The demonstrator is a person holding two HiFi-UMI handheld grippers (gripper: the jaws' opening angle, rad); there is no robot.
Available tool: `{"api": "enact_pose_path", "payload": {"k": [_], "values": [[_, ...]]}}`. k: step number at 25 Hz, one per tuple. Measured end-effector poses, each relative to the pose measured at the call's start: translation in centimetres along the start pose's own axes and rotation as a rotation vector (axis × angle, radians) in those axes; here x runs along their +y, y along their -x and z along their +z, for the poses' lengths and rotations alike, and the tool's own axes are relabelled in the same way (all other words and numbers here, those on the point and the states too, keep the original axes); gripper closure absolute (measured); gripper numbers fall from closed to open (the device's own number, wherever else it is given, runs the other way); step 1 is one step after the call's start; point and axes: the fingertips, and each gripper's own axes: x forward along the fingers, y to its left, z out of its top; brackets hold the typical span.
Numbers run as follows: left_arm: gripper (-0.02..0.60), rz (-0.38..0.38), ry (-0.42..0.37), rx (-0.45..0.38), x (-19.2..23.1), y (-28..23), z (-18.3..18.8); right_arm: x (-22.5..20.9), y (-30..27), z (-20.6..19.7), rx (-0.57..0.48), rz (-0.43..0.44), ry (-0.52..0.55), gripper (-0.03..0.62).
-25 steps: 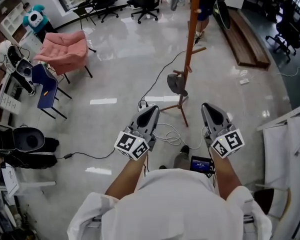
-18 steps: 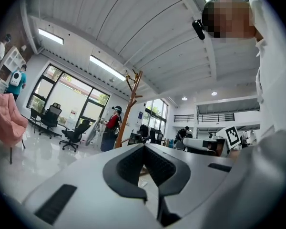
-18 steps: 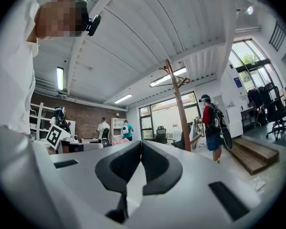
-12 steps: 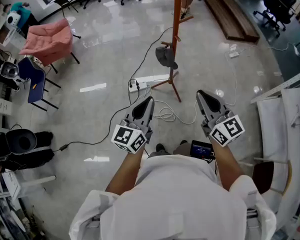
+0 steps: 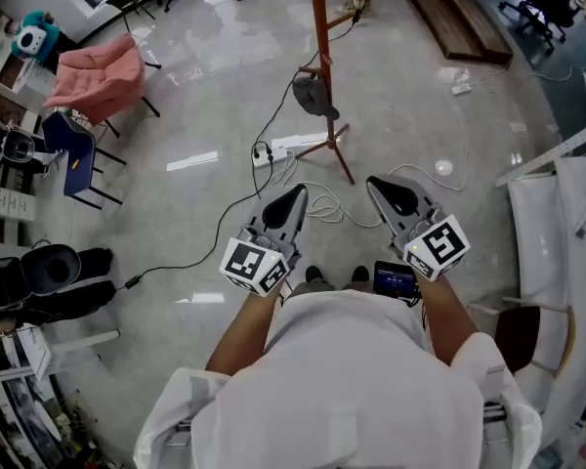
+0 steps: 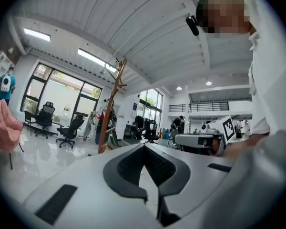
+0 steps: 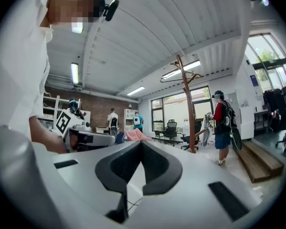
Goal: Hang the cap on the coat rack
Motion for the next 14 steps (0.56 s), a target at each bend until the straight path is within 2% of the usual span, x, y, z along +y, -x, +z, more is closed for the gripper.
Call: {"api": "enact_pose_path", "payload": {"k": [5, 9, 14], "values": [[0.571, -0.105, -0.082, 0.045, -4.3, -0.8, -1.1, -0.5, 1.7, -0.6, 0.009, 0.058, -0.014, 0.571], [0.571, -0.119, -0.036, 0.067, -6.1, -2.2, -1.6, -1.9, 3.1, -1.4, -0.007, 0.087, -0.084, 0.571], [0.571, -0.125, -0.061, 0.105, -8.1, -3.5, -3.3, -3.2, 4.7, -2.2, -0.016, 0.106, -0.1, 0.571]]}}
